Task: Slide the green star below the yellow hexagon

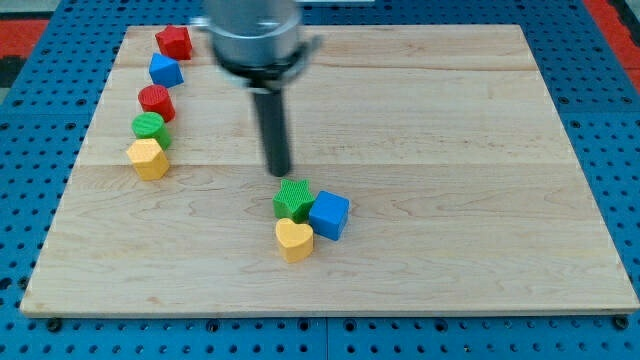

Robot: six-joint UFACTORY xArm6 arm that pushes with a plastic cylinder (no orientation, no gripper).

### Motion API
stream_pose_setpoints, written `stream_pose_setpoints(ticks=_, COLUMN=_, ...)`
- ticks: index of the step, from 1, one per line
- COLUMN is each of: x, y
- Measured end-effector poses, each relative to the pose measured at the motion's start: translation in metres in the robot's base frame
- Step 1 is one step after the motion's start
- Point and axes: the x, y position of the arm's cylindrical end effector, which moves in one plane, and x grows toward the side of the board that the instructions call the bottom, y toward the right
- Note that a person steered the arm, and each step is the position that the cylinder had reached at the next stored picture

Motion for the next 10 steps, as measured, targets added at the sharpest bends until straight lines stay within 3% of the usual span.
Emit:
stream_pose_setpoints(ticks=1, x=0.029, y=0.016)
stream_pose_setpoints(ticks=3, x=0.046, y=-0.035)
stream_pose_setpoints(ticks=5, x=0.076, y=-0.03)
stream_pose_setpoints(ticks=7, x=0.066, y=-0.101)
stream_pose_setpoints(ticks=9, x=0.05, y=-0.048)
stream_pose_setpoints(ticks=10, x=0.034, y=-0.08)
